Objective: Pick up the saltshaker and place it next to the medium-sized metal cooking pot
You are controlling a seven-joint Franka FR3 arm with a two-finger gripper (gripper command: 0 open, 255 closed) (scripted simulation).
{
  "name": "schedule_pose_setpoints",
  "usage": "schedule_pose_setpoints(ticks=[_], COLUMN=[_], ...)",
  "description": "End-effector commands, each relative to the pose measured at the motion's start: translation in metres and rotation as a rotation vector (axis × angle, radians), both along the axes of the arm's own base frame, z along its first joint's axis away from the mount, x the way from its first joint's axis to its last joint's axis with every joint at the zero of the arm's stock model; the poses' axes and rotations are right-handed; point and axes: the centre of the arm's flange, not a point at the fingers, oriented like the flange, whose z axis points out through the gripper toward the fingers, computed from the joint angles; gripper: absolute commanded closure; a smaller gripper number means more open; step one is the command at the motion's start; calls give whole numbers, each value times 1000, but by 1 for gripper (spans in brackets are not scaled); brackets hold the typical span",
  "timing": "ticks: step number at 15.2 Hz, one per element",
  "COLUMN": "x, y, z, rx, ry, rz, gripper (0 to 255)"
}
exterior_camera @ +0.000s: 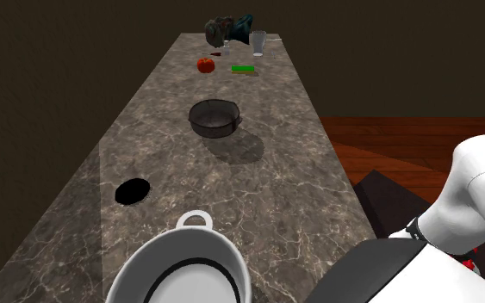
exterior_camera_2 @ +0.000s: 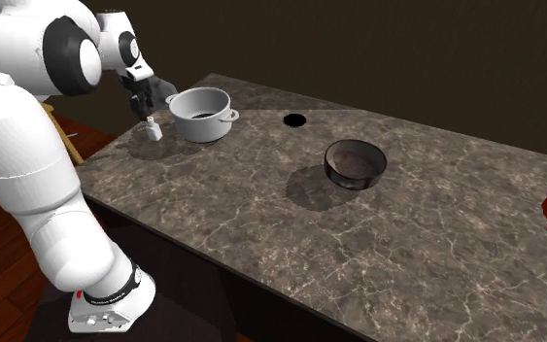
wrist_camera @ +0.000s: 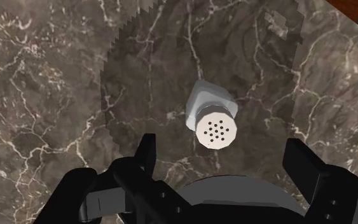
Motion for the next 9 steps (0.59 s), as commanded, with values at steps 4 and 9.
schedule_pose_setpoints(ticks=[4, 9], x=[-1, -1], y=[-1, -1], z=[34, 34], rx=[-1, -1], ry=[1, 1], rz=[0, 0], gripper=[0, 0])
